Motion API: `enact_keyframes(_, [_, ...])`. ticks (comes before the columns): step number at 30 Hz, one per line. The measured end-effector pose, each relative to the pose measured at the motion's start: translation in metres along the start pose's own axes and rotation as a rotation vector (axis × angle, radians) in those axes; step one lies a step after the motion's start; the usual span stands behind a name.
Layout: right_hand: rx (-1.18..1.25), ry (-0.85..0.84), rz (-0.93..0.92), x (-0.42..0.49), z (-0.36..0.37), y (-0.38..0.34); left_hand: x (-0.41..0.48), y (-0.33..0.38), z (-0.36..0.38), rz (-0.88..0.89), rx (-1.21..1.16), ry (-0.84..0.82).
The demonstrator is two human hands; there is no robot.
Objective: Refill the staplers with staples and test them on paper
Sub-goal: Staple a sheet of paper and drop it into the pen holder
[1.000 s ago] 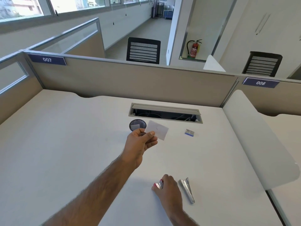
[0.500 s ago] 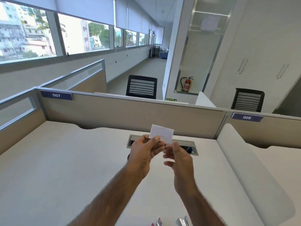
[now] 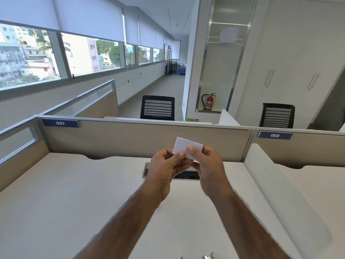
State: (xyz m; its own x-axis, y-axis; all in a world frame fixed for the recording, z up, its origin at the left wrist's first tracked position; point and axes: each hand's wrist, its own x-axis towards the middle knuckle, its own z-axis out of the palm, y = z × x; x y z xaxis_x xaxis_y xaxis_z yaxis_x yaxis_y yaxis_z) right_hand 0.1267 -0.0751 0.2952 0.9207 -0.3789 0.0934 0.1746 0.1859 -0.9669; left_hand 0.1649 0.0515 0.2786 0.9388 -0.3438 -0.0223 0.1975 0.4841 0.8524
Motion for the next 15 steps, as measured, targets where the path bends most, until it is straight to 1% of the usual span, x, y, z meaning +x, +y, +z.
enact_keyframes(2, [0.009,0.02,0.002,0.001,0.0,-0.001,-0.002,0.001,0.004,0.031,0.057,0.018])
enact_keyframes(4, [0.024,0.046,-0.007,0.002,0.0,-0.001,-0.003,-0.001,0.011,0.118,0.193,0.1])
enact_keyframes(6, [0.055,0.07,-0.019,0.003,-0.002,-0.001,-0.004,-0.005,0.016,0.295,0.442,0.278])
enact_keyframes(7, [0.067,0.084,-0.024,0.003,-0.002,-0.002,-0.005,-0.007,0.019,0.417,0.568,0.372])
enact_keyframes(8, [0.073,0.097,-0.029,0.003,-0.003,-0.002,-0.008,-0.007,0.021,0.549,0.664,0.429])
enact_keyframes(9, [0.076,0.108,-0.035,0.003,-0.003,-0.002,-0.009,-0.007,0.023,0.66,0.727,0.435])
enact_keyframes(10, [0.084,0.114,-0.042,0.003,-0.003,-0.002,-0.011,-0.007,0.025,0.726,0.774,0.399])
enact_keyframes(11, [0.098,0.119,-0.053,0.003,-0.004,-0.003,-0.011,-0.007,0.029,0.749,0.813,0.34])
enact_keyframes(13, [0.12,0.13,-0.088,0.003,-0.003,-0.003,-0.013,-0.01,0.035,0.734,0.883,0.235])
enact_keyframes(15, [0.095,0.142,-0.138,0.002,-0.003,-0.003,-0.016,-0.011,0.042,0.691,0.901,0.165])
